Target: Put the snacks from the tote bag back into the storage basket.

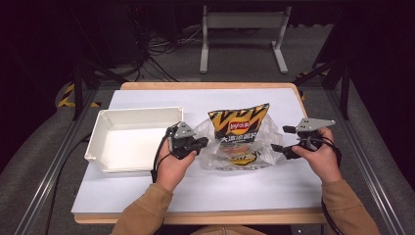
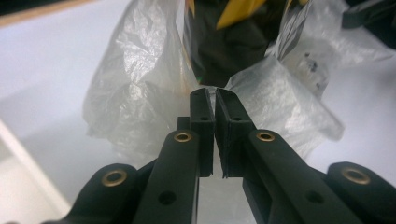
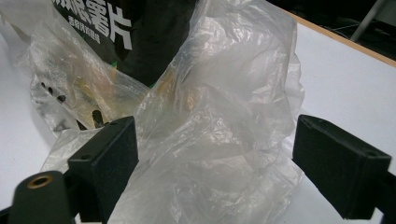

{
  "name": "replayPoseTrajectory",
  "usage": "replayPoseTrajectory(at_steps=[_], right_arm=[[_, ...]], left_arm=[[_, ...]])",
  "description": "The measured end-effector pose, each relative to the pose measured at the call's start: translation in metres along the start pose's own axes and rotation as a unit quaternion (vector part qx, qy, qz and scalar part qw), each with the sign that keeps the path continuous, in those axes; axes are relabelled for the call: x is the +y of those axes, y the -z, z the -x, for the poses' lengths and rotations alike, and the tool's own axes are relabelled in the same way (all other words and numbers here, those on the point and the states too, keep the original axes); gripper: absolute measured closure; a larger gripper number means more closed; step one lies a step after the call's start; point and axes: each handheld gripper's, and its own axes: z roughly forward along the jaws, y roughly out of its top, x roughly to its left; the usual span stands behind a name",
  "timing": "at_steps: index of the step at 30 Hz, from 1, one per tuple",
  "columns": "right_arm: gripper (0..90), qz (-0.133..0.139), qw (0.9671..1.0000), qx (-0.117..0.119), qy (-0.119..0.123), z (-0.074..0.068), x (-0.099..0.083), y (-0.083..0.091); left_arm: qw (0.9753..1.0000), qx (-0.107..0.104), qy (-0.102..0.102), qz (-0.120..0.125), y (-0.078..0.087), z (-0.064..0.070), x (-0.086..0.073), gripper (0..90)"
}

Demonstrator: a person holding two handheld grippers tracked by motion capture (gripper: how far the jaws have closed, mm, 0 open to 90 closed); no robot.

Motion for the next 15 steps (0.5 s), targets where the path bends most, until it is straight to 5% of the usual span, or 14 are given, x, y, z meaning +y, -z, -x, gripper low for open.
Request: replayPoseTrajectory(at_steps=[6, 15], right_arm=[[14.3, 0.002, 1.0000, 0.001, 0.000, 0.001, 0.000, 0.002], [14.2, 0.006, 1.0000, 0.002, 0.004, -0.001, 0.001, 0.003]], left_arm=[[0.9989, 0.012, -0.015, -0.043, -0.016, 0.011, -0.008, 81.7], [0.9963, 0.026, 0.012, -0.081, -0.033, 0.021, -0.020, 55.7]])
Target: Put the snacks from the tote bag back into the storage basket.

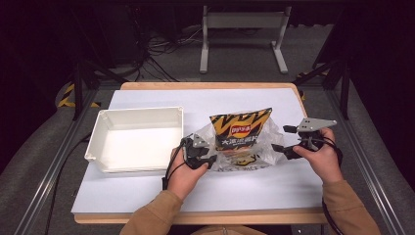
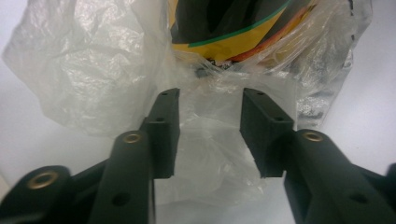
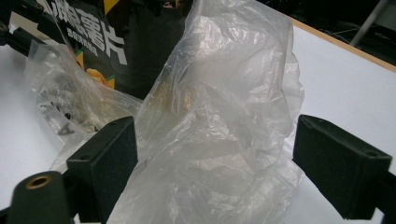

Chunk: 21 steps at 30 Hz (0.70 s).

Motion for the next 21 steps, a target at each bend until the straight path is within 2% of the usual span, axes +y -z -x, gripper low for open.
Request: replayPoseTrajectory(at_steps=[4, 5, 8, 10, 11, 13, 17, 20, 21], right_arm=[[14.2, -0.002, 1.0000, 0.001, 0.000, 0.000, -0.001, -0.001], [14.2, -0.003, 1.0000, 0.001, 0.000, 0.000, -0.001, -0.001], [14.1, -0.003, 1.0000, 0.001, 0.000, 0.000, -0.001, -0.001], [14.1, -0.003, 1.0000, 0.001, 0.000, 0.001, -0.001, -0.001], [14.0, -0.004, 1.0000, 0.001, -0.001, 0.001, -0.001, 0.000], [14.0, -0.004, 1.0000, 0.000, -0.002, 0.002, -0.002, 0.000], [13.9, -0.004, 1.0000, 0.000, -0.003, 0.003, -0.002, 0.001], [13.9, -0.003, 1.0000, -0.001, -0.003, 0.003, -0.002, 0.001], [13.9, -0.004, 1.0000, -0.001, -0.004, 0.003, -0.002, 0.001]], left_arm=[[0.9999, 0.011, -0.003, -0.012, -0.007, 0.001, -0.002, 45.9], [0.9997, 0.012, -0.005, -0.022, -0.010, 0.000, -0.003, 43.4], [0.9998, 0.003, -0.002, -0.021, -0.012, -0.001, -0.004, 36.8], [0.9999, -0.001, 0.000, -0.013, -0.009, 0.001, -0.002, 28.0], [1.0000, 0.000, -0.006, -0.002, -0.004, 0.002, 0.001, 28.0], [0.9997, 0.001, -0.014, 0.021, 0.006, 0.004, 0.007, 21.5], [0.9973, 0.000, -0.027, 0.068, 0.026, 0.006, 0.018, 17.8], [0.9955, -0.002, -0.024, 0.092, 0.037, 0.001, 0.025, 15.0], [0.9955, -0.002, -0.024, 0.092, 0.037, 0.001, 0.025, 14.0]])
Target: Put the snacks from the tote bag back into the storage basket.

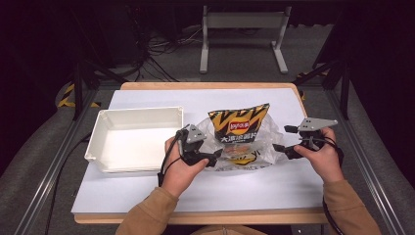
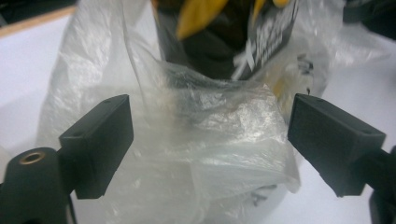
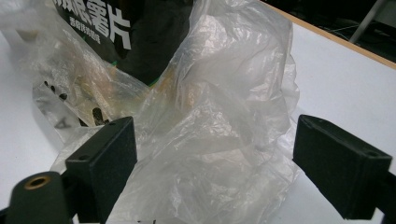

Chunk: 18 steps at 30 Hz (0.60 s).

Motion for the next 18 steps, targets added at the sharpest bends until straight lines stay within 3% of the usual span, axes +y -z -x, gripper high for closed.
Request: replayPoseTrajectory(at_steps=[3, 7, 9, 18], right_arm=[[13.9, -0.001, 1.0000, 0.000, 0.001, 0.000, 0.000, 0.000], [13.8, -0.002, 1.0000, 0.001, 0.001, 0.000, 0.000, -0.001], [13.8, -0.002, 1.0000, 0.001, 0.002, 0.000, 0.000, -0.001], [13.8, -0.001, 1.0000, 0.001, 0.004, 0.000, 0.000, 0.000]], left_arm=[[0.9995, -0.012, 0.010, 0.027, 0.006, -0.008, 0.008, 12.1], [0.9987, -0.017, 0.007, 0.047, 0.009, -0.011, 0.014, 10.9], [0.9972, -0.023, 0.009, 0.070, 0.013, -0.014, 0.023, 10.9], [0.9937, -0.036, -0.007, 0.106, 0.013, -0.022, 0.047, 11.7]])
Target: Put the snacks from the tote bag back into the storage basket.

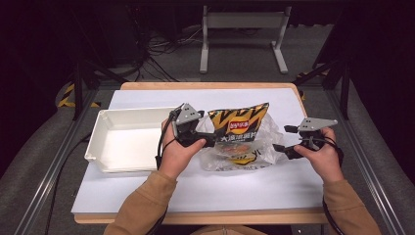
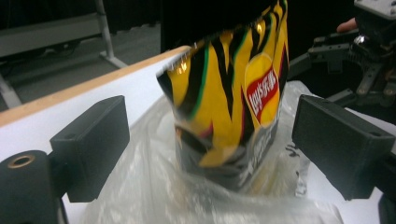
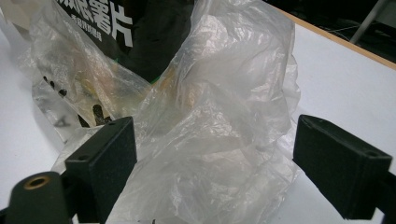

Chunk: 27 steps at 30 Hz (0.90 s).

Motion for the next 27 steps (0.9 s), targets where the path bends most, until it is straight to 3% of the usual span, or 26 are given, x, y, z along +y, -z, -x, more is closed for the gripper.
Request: replayPoseTrajectory(at_steps=[1, 3, 8, 12, 19, 22, 27], right_arm=[[13.8, 0.000, 1.0000, 0.000, 0.000, 0.000, 0.000, 0.000], [13.9, 0.001, 1.0000, 0.000, 0.000, 0.000, 0.000, 0.000], [14.0, 0.001, 1.0000, 0.001, 0.001, 0.000, 0.000, 0.000], [14.0, 0.001, 1.0000, 0.002, 0.002, 0.000, 0.000, 0.000], [14.1, -0.001, 1.0000, 0.003, 0.003, 0.000, 0.000, -0.001], [14.1, 0.000, 1.0000, 0.002, 0.003, 0.000, 0.000, 0.000], [14.1, 0.002, 1.0000, 0.002, 0.003, 0.000, 0.000, 0.001]], left_arm=[[1.0000, 0.000, 0.000, 0.000, 0.000, 0.000, 0.000, 12.0], [0.9998, -0.019, 0.001, 0.009, -0.004, -0.003, 0.004, 13.8], [0.9994, -0.034, 0.000, 0.009, -0.011, -0.008, 0.006, 17.4], [0.9988, -0.047, 0.000, 0.009, -0.016, -0.011, 0.008, 25.4], [0.9984, -0.055, -0.015, 0.002, -0.022, -0.011, 0.011, 35.8], [0.9983, -0.050, -0.030, 0.002, -0.023, -0.009, 0.013, 49.8], [0.9979, -0.055, -0.033, 0.003, -0.022, -0.010, 0.014, 68.1]])
